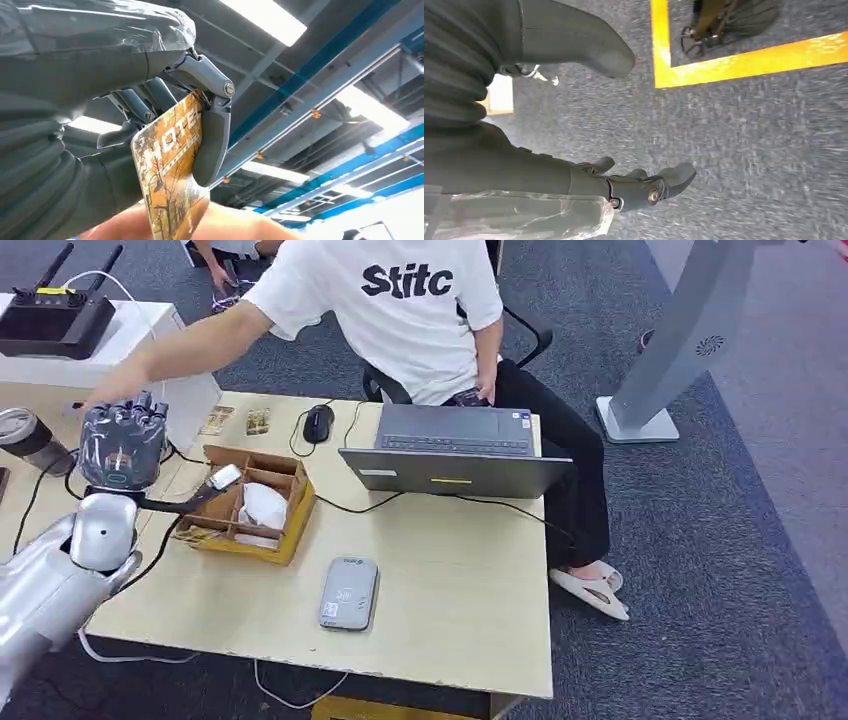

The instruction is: Pass the card to the sensor for recognition and then transmit it.

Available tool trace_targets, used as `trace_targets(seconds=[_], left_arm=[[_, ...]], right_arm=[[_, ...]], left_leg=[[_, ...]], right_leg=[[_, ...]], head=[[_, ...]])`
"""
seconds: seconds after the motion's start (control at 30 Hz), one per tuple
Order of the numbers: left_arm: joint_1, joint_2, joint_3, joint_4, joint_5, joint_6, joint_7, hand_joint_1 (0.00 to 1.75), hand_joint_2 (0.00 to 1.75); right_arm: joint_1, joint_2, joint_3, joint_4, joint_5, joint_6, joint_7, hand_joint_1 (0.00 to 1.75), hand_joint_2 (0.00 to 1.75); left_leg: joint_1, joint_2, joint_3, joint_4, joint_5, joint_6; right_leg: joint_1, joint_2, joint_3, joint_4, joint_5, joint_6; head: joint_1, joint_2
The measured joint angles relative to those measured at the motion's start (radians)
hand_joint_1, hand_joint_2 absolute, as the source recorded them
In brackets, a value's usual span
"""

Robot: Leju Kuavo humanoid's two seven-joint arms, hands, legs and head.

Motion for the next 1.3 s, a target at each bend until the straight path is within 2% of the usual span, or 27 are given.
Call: trace_targets(seconds=[0.2,0.23,0.27,0.3,0.6,0.63,0.67,0.93,0.97,1.07,1.2,1.3], left_arm=[[-0.025,-0.041,-0.011,0.027,0.0,-0.002,-0.01,1.75,1.75],[-0.028,-0.044,-0.011,0.029,0.0,-0.002,-0.01,1.31,1.75],[-0.03,-0.048,-0.012,0.032,0.0,-0.002,-0.01,1.26,1.75],[-0.033,-0.052,-0.012,0.034,0.0,-0.002,-0.01,1.75,1.75],[-0.038,-0.069,-0.012,0.051,0.0,0.0,-0.019,1.75,1.75],[-0.038,-0.072,-0.012,0.052,0.0,0.0,-0.019,0.16,1.75],[-0.038,-0.073,-0.012,0.052,0.0,0.0,-0.019,0.0,1.75],[-0.037,-0.088,-0.005,0.051,0.0,0.008,0.044,0.0,1.75],[-0.035,-0.088,0.002,0.05,0.0,0.016,0.044,0.0,0.0],[-0.028,-0.089,0.033,0.047,0.0,0.029,0.034,0.0,0.0],[0.004,-0.103,0.118,0.018,0.0,0.064,-0.03,0.0,0.0],[0.015,-0.113,0.167,0.005,0.0,0.068,-0.038,0.0,0.0]], right_arm=[[0.002,-0.006,-0.001,0.0,0.003,-0.003,0.013,0.0,1.75],[0.002,-0.007,-0.001,0.0,0.003,-0.003,0.013,0.0,1.75],[0.003,-0.008,-0.001,0.0,0.003,-0.003,0.013,0.0,1.75],[0.004,-0.008,-0.001,0.0,0.003,-0.003,0.013,0.0,1.75],[0.006,-0.01,-0.002,0.0,0.003,0.002,0.0,0.0,1.75],[0.006,-0.01,-0.002,0.0,0.003,0.002,-0.001,0.0,1.75],[0.006,-0.01,-0.002,0.0,0.003,0.002,-0.002,0.0,1.75],[0.006,-0.01,-0.006,0.0,0.007,0.0,-0.003,0.0,1.75],[0.007,-0.01,-0.008,0.0,0.007,0.0,-0.001,0.0,1.75],[0.01,-0.01,-0.012,0.0,0.007,-0.002,0.0,0.0,1.75],[0.011,-0.01,-0.024,0.0,0.007,-0.004,0.008,0.0,1.75],[0.012,-0.01,-0.027,0.0,0.007,-0.004,0.01,0.0,1.75]], left_leg=[[0.0,0.001,0.0,-0.001,0.0,0.0],[0.0,0.002,0.0,-0.001,0.0,0.0],[0.0,0.002,0.0,-0.001,0.0,0.0],[0.0,0.002,0.0,-0.001,0.0,0.0],[0.0,0.004,-0.001,-0.001,0.0,0.0],[0.0,0.005,-0.001,-0.001,0.0,0.0],[0.0,0.005,-0.002,-0.001,0.0,0.0],[0.0,0.004,-0.003,-0.001,0.0,0.0],[0.0,0.004,-0.003,-0.001,0.0,0.0],[0.0,0.004,-0.003,-0.001,0.0,0.0],[0.0,0.004,-0.003,-0.001,0.0,-0.001],[0.0,0.004,-0.003,-0.001,0.0,-0.001]], right_leg=[[0.0,0.0,-0.001,0.0,0.0,0.0],[0.0,0.001,-0.001,0.001,0.0,0.0],[0.0,0.002,-0.001,0.001,0.0,0.0],[0.0,0.002,-0.001,0.001,0.0,0.0],[0.0,0.005,-0.003,0.001,0.0,0.0],[0.0,0.005,-0.003,0.001,0.0,0.0],[0.0,0.005,-0.003,0.001,0.0,0.0],[0.0,0.005,-0.004,0.001,0.0,0.0],[0.0,0.005,-0.004,0.001,0.0,0.0],[0.0,0.004,-0.004,0.001,0.0,0.0],[0.0,0.004,-0.004,0.001,0.0,0.0],[0.0,0.005,-0.004,0.001,0.0,0.0]], head=[[0.0,0.0],[0.0,0.0],[0.0,0.0],[0.0,0.0],[0.0,0.0],[0.0,0.0],[0.0,0.0],[0.0,0.0],[0.0,0.0],[0.0,0.0],[0.0,0.0],[0.0,0.0]])
